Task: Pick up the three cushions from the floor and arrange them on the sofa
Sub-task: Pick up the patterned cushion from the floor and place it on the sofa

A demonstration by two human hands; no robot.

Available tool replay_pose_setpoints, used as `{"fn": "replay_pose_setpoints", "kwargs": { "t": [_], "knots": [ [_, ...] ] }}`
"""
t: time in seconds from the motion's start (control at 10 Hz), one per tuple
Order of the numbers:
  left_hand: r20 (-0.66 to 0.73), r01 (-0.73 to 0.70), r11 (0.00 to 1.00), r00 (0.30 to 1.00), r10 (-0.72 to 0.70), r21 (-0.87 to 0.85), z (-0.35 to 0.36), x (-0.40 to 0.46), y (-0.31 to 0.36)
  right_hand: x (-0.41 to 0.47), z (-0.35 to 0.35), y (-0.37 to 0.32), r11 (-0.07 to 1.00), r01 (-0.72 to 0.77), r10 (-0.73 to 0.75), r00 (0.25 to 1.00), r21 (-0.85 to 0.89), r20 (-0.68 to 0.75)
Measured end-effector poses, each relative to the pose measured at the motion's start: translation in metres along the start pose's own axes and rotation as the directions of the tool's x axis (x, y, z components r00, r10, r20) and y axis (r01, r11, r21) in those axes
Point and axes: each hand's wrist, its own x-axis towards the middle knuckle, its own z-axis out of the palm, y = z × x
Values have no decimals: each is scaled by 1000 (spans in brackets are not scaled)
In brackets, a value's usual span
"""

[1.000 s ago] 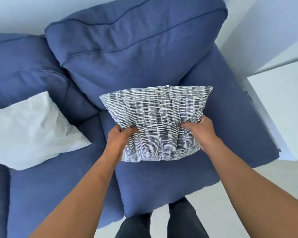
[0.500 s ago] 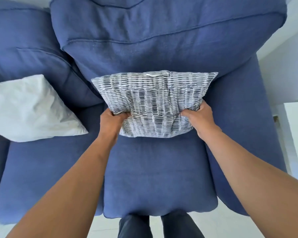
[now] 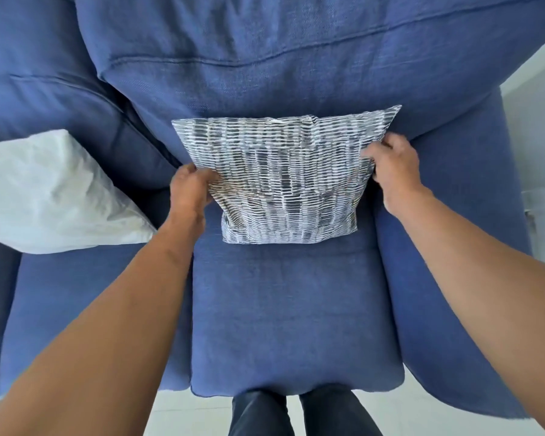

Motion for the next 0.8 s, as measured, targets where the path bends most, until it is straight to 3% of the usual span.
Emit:
{"fn": "replay_pose_setpoints", "kwargs": {
  "t": [0.1,0.2,0.3,0.4,0.5,0.8],
  "knots": [
    [5,-69,997,998,70,-20,-3,10,33,7,2,-29,998,-4,2,1000,61,22],
    [38,-139,987,990,137,75,-1,11,47,6,4,-40,1000,10,-10,999,5,53],
    [27,-284,956,959,283,79,-5,5,55,6,-6,-49,991,136,-136,990,14,-29],
    [26,-307,949,952,306,67,-8,0,54,4,-13,-49,983,181,-182,982,-18,-56],
    [37,-253,963,967,250,94,-9,-4,44,4,-11,-39,994,93,-95,995,-64,-23],
    [-69,-207,948,971,229,243,-18,-9,39,-11,-7,-40,996,81,-78,994,37,-80]
  ]
}}
